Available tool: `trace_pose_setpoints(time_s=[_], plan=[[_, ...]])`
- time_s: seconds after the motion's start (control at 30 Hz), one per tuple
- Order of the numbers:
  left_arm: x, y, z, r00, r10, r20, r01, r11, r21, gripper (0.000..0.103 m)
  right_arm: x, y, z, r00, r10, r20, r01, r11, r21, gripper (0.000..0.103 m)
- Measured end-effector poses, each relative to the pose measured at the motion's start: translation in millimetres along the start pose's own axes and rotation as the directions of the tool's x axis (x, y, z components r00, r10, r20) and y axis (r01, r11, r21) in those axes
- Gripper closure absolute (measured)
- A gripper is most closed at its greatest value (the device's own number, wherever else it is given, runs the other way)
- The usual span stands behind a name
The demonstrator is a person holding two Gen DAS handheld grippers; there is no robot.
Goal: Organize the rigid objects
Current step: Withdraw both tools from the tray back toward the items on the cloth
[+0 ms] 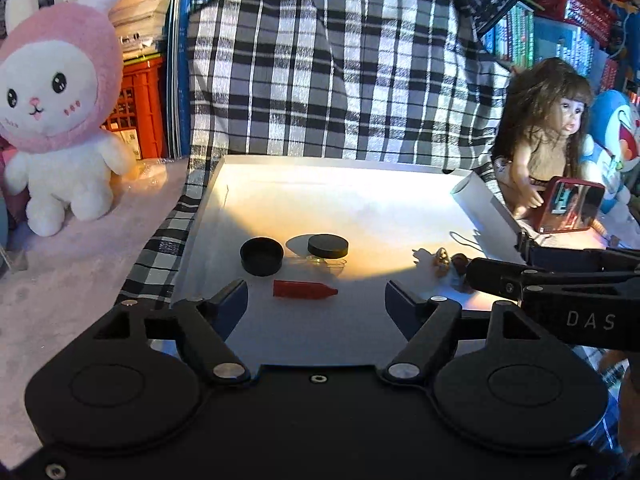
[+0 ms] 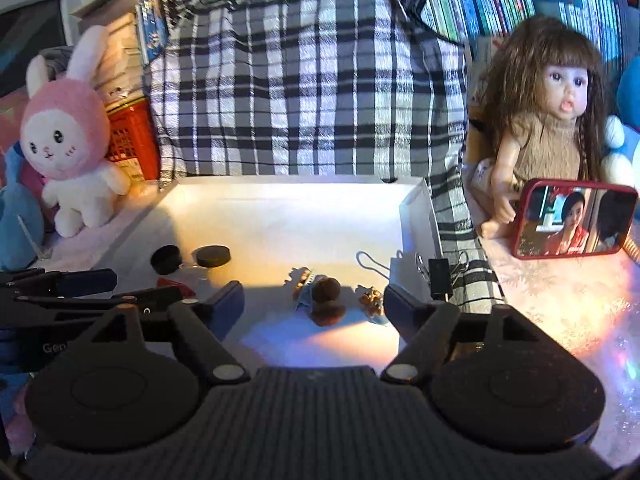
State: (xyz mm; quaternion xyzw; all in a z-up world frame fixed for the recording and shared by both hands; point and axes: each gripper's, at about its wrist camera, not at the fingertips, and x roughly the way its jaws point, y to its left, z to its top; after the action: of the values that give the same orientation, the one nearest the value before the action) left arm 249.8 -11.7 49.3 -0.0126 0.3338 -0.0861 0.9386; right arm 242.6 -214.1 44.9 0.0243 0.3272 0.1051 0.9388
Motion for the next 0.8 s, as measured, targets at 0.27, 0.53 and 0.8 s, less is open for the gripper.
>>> trace_pose_setpoints(time_s=[0.27,0.53,0.8], plan=[[-37,-2,-15,0.999,-0.012,0.042,0.011,1.000,0.024,0.027,-28,2,-11,0.999,0.016,0.039,-0.015,1.000,-0.018,0.014],[-69,0,-45,0.997,-0.034,0.065,0.034,0.999,0.004,0.027,-58,4,-34,0.996,0.033,0.085,-0.030,0.999,-0.033,0.013],[-90,4,-80,0.997,-0.038,0.072,0.040,0.998,-0.037,0.027,-87,11,-59,0.989,0.047,0.141,-0.036,0.996,-0.081,0.009]])
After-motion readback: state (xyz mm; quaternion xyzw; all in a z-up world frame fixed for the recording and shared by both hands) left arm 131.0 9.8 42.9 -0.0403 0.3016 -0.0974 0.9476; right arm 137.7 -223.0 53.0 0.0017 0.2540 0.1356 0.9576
